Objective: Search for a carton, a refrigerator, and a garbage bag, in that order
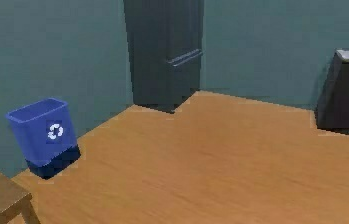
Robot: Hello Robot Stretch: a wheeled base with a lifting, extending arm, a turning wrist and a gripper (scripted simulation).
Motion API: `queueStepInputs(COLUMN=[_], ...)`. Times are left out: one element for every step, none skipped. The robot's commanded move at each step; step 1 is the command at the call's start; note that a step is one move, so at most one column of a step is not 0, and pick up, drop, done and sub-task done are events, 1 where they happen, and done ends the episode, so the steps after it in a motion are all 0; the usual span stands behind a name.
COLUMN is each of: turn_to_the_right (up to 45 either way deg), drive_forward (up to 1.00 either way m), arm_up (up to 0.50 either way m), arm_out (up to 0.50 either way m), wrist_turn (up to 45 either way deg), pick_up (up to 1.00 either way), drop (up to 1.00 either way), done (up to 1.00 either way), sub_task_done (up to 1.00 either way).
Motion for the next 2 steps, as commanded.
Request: queueStepInputs(turn_to_the_right=[3.0,0.0], drive_forward=[0.0,1.0], arm_up=[0.0,0.0], arm_out=[0.0,0.0], wrist_turn=[0.0,0.0], pick_up=[0.0,0.0], drop=[0.0,0.0], done=[0.0,0.0], sub_task_done=[0.0,0.0])
